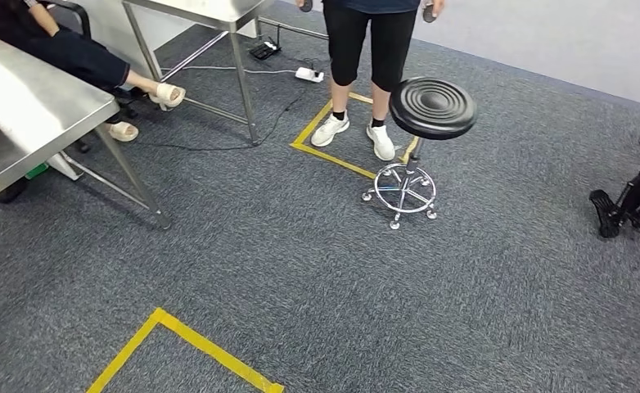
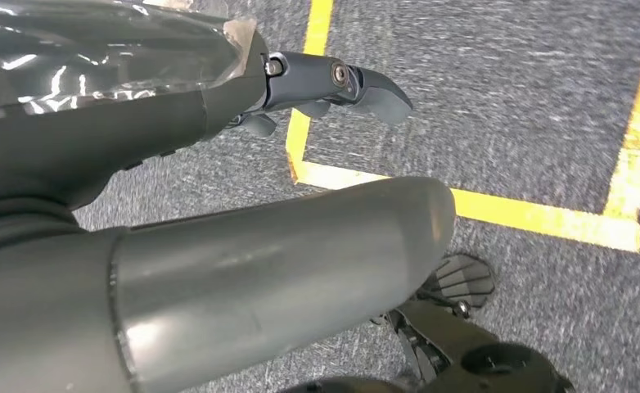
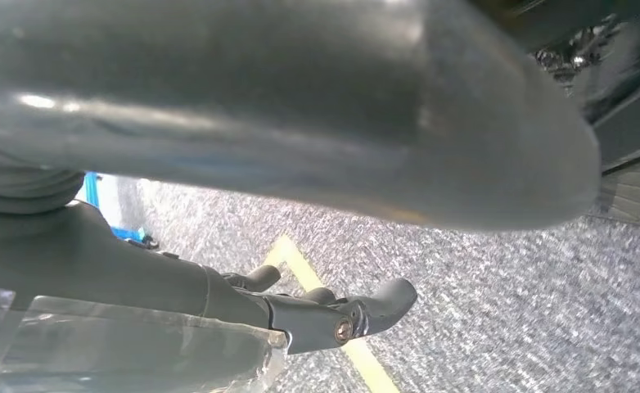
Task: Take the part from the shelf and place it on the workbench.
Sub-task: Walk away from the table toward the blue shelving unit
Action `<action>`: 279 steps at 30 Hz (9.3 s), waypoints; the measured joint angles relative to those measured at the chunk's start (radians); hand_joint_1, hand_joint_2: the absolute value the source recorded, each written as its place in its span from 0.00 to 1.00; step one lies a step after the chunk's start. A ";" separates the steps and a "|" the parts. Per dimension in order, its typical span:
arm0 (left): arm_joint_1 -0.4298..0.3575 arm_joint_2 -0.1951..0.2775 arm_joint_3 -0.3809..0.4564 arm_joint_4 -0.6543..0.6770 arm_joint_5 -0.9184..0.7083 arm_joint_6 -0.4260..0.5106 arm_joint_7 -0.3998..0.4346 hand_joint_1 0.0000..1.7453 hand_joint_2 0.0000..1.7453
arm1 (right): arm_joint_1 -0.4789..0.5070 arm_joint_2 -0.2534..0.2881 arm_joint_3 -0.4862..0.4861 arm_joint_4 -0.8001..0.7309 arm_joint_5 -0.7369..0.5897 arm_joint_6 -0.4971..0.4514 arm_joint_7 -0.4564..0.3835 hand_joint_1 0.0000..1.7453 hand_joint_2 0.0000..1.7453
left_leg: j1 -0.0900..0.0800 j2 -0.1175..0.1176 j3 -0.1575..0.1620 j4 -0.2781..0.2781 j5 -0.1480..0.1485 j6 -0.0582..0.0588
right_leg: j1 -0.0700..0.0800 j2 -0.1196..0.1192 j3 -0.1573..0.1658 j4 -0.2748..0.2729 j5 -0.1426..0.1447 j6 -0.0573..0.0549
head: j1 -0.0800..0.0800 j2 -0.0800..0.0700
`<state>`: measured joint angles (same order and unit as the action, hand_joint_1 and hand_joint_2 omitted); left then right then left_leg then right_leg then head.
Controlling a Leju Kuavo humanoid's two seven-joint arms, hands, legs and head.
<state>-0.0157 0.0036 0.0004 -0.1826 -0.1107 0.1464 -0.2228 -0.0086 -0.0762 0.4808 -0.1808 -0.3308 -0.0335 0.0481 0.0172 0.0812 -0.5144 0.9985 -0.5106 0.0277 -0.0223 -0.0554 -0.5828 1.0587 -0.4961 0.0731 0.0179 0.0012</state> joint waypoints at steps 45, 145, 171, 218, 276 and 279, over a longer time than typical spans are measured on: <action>0.000 0.002 -0.001 0.002 -0.007 -0.004 0.011 0.00 0.00 | 0.002 0.004 0.003 0.005 0.027 0.003 -0.015 0.00 0.00 | 0.008 -0.119 -0.072 0.136 -0.039 -0.026 | 0.007 0.132 0.028 -0.050 0.031 -0.067 | -0.017 0.000; -0.024 -0.007 -0.033 -0.009 -0.030 -0.003 0.023 0.00 0.00 | 0.003 0.009 0.008 0.008 0.013 0.004 0.004 0.00 0.00 | 0.002 -0.089 -0.010 0.009 0.011 0.013 | 0.010 0.104 -0.054 0.047 -0.004 -0.030 | -0.014 0.000; -0.021 -0.010 -0.033 -0.009 -0.015 -0.005 0.021 0.00 0.00 | -0.003 0.008 0.008 0.008 0.016 0.003 0.006 0.00 0.00 | 0.004 -0.149 -0.015 0.022 -0.001 -0.024 | 0.010 0.172 0.016 -0.047 0.033 -0.045 | -0.021 0.000; -0.031 -0.013 -0.029 -0.009 0.018 0.066 0.004 0.00 0.00 | 0.006 0.004 0.028 0.008 0.021 -0.013 -0.029 0.00 0.00 | 0.012 -0.056 0.036 0.008 -0.018 -0.039 | -0.006 0.049 0.040 -0.049 0.007 -0.037 | -0.009 0.000; -0.034 -0.012 -0.029 -0.010 0.021 0.075 0.010 0.00 0.00 | -0.004 0.008 0.050 0.007 0.049 -0.030 -0.041 0.00 0.25 | -0.017 -0.109 -0.031 0.032 0.004 0.003 | -0.001 0.055 -0.002 -0.022 0.008 0.000 | -0.016 0.000; -0.034 -0.012 -0.029 -0.010 0.021 0.075 0.011 0.00 0.00 | -0.006 0.009 0.054 0.007 0.051 -0.031 -0.042 0.00 1.00 | -0.021 -0.103 -0.034 0.032 0.006 0.024 | -0.002 0.055 0.002 -0.028 0.029 -0.022 | -0.018 0.000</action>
<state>-0.0502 -0.0084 -0.0291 -0.1926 -0.0902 0.2216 -0.2118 -0.0149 -0.0675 0.5352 -0.1740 -0.2794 -0.0648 0.0057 -0.0036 -0.0221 -0.5489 1.0310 -0.5050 0.0518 -0.0247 -0.0001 -0.5804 1.0303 -0.4675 0.0512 -0.0001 0.0011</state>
